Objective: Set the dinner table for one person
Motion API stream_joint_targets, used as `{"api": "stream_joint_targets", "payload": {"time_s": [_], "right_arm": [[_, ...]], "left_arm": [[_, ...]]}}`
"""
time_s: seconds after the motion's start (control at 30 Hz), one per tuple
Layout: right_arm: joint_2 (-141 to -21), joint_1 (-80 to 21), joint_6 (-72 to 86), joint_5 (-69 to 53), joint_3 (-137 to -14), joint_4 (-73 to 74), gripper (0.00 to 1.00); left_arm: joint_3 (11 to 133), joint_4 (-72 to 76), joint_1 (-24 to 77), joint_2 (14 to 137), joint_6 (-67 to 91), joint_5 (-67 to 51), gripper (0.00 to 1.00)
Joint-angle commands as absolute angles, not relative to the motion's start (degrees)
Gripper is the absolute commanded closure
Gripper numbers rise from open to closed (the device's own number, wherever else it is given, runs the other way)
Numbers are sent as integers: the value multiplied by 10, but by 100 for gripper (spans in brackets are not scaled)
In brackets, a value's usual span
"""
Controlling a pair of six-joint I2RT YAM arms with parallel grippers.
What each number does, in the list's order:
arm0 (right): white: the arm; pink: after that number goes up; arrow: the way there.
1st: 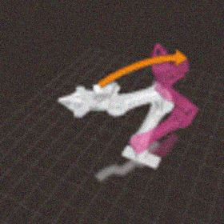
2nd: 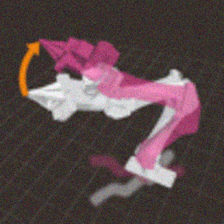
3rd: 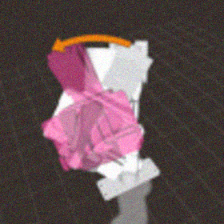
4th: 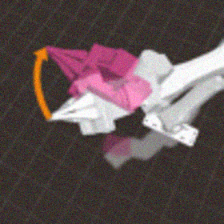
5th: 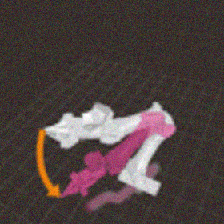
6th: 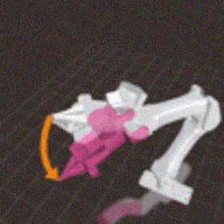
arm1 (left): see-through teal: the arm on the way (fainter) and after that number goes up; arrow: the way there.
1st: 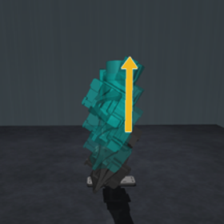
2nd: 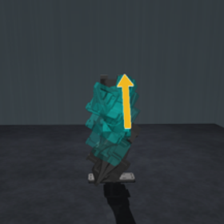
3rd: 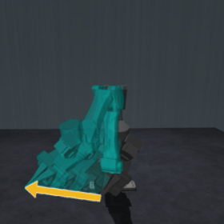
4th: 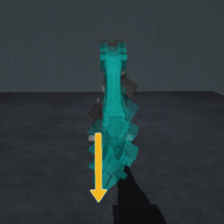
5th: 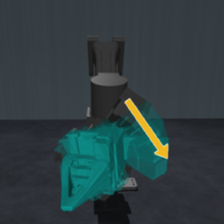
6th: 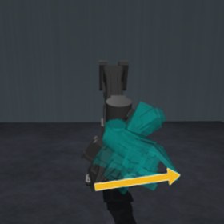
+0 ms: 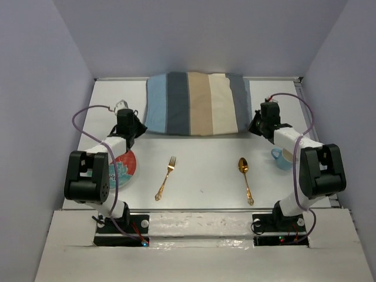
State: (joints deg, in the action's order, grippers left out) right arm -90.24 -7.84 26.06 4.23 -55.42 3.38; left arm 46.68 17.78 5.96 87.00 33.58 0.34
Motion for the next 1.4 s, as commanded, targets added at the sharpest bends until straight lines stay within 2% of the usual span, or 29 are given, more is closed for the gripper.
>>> {"api": "stream_joint_targets", "payload": {"time_s": [0.0,0.1,0.2,0.63,1.27,1.33,1.37], "right_arm": [[-877,-73,280,18,-526,-38,100],[-880,-73,279,15,-505,-37,100],[-876,-73,282,15,-482,-33,100],[-788,-73,311,6,-377,-30,100],[-718,-73,331,45,-312,-4,100],[-708,-73,336,56,-310,-2,100],[-703,-73,339,65,-307,-2,99]], "left_arm": [[418,284,59,853,381,-19,96],[379,301,59,859,386,-22,94],[346,311,62,844,391,-20,100],[248,320,67,769,391,13,100],[195,313,76,712,376,9,100],[192,311,76,706,375,10,96],[191,310,78,703,374,10,91]]}}
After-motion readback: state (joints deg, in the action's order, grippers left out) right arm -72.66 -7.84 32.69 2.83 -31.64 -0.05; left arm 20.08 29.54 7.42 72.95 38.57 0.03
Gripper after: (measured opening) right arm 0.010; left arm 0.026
